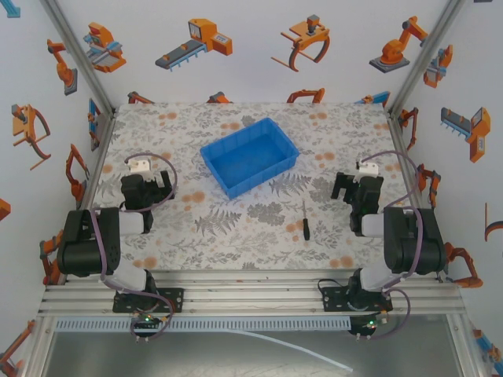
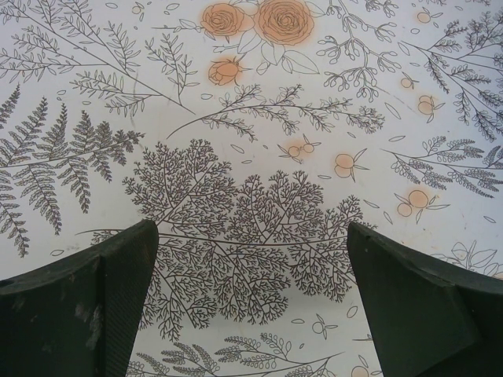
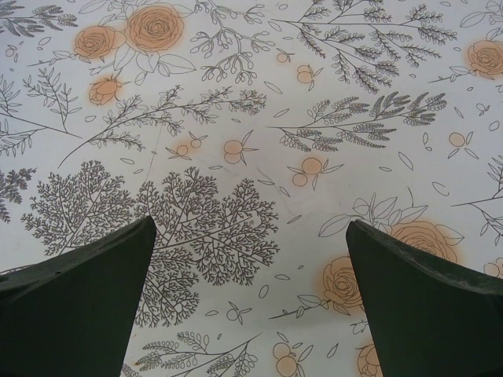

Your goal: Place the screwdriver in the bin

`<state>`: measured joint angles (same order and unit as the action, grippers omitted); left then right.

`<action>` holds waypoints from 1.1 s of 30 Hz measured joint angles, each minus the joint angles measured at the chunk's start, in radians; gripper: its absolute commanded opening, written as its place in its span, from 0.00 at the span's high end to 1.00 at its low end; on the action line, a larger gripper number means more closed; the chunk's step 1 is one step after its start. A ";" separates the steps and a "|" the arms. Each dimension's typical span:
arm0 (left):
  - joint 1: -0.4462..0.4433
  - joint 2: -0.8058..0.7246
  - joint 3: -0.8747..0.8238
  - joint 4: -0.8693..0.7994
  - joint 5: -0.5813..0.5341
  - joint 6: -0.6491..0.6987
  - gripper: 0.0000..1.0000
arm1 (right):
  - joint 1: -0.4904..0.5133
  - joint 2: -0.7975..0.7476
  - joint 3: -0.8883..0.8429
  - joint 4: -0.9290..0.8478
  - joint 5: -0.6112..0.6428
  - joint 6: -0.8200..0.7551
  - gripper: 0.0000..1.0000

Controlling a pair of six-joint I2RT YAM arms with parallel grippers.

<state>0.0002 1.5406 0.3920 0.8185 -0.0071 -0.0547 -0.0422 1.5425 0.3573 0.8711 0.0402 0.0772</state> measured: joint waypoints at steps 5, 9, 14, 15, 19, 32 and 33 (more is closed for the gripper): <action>0.000 0.000 0.000 0.000 0.000 0.000 0.03 | 0.000 0.000 0.000 0.000 0.000 0.000 0.01; 0.000 0.000 0.000 0.000 0.000 0.000 0.03 | 0.000 0.000 0.000 0.000 0.000 0.000 0.01; -0.006 0.000 0.000 0.000 -0.006 0.000 0.03 | 0.000 0.000 0.000 0.000 0.001 0.000 0.01; -0.007 0.000 0.000 0.000 -0.008 0.000 0.03 | 0.000 0.000 0.000 -0.001 0.001 0.000 0.01; -0.008 0.000 0.000 0.000 -0.011 0.000 0.03 | 0.000 0.000 0.002 -0.003 0.001 0.000 0.01; -0.026 -0.065 0.352 -0.509 -0.054 0.012 0.03 | 0.000 -0.089 0.098 -0.206 0.041 0.004 0.01; -0.026 -0.075 0.389 -0.561 -0.056 0.013 0.03 | 0.000 -0.110 0.113 -0.242 0.046 0.005 0.01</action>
<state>-0.0261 1.4654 0.7807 0.2573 -0.0635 -0.0414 -0.0422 1.4326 0.4702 0.6292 0.0864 0.0826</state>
